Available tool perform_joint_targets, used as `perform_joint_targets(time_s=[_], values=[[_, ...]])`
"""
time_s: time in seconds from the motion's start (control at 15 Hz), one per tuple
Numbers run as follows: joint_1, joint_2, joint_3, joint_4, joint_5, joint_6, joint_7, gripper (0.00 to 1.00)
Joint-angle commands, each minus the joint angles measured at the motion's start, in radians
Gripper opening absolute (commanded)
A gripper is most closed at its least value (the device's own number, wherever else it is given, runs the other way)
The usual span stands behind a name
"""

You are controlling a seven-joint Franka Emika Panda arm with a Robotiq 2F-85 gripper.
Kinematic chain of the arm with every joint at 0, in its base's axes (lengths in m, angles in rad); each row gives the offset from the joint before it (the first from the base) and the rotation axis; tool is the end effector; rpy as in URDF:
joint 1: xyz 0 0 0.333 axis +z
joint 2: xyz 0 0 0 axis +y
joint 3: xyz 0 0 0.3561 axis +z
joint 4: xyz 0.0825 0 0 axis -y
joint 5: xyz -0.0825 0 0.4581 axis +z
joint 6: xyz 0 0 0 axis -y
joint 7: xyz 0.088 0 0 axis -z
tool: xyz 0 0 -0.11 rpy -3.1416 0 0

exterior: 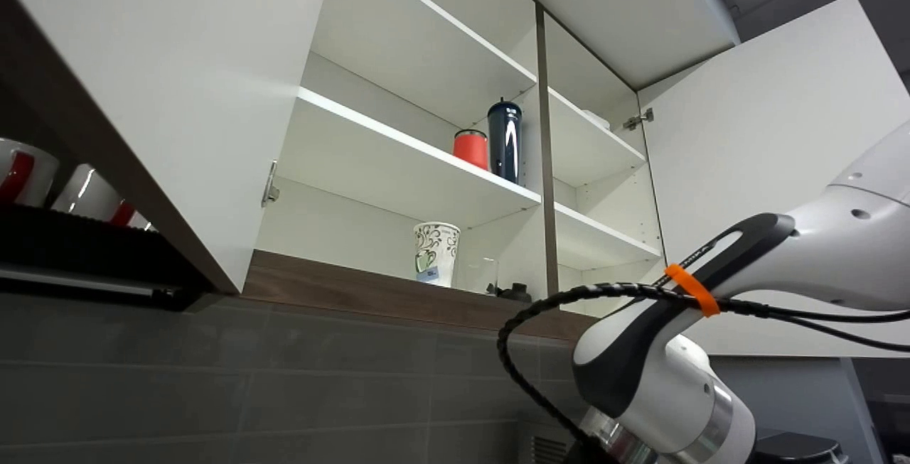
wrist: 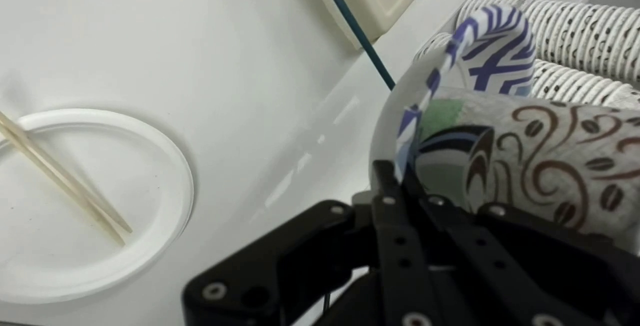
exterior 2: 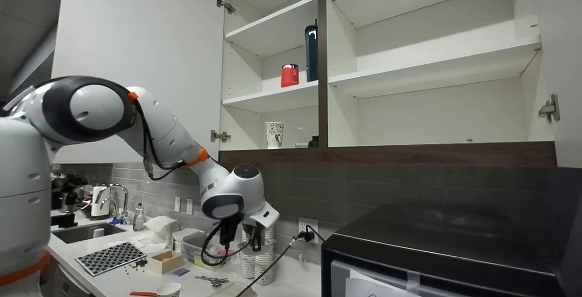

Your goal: Remove the plate and cup from inside the cabinet and place them on the counter top

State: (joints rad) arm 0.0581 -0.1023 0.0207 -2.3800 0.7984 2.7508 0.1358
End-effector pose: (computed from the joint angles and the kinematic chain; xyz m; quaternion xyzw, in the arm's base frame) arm 0.5688 0.0166 0.3940 -0.8866 0.3399 -0.1907 0.2490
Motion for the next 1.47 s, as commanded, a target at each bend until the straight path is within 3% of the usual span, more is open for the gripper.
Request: perform_joint_targets(time_s=[0.0,0.67,0.73,1.2,1.4], values=[[0.014,0.101,-0.014,0.040,0.158,0.012,-0.163,0.01],[-0.033,0.331,0.005,0.129,0.473,0.038,-0.505,0.01],[-0.024,0.274,-0.006,0.088,0.405,0.016,-0.439,0.04],[-0.028,0.323,-0.005,0.123,0.437,0.016,-0.476,0.01],[-0.050,0.373,-0.002,0.156,0.466,-0.013,-0.591,0.01]])
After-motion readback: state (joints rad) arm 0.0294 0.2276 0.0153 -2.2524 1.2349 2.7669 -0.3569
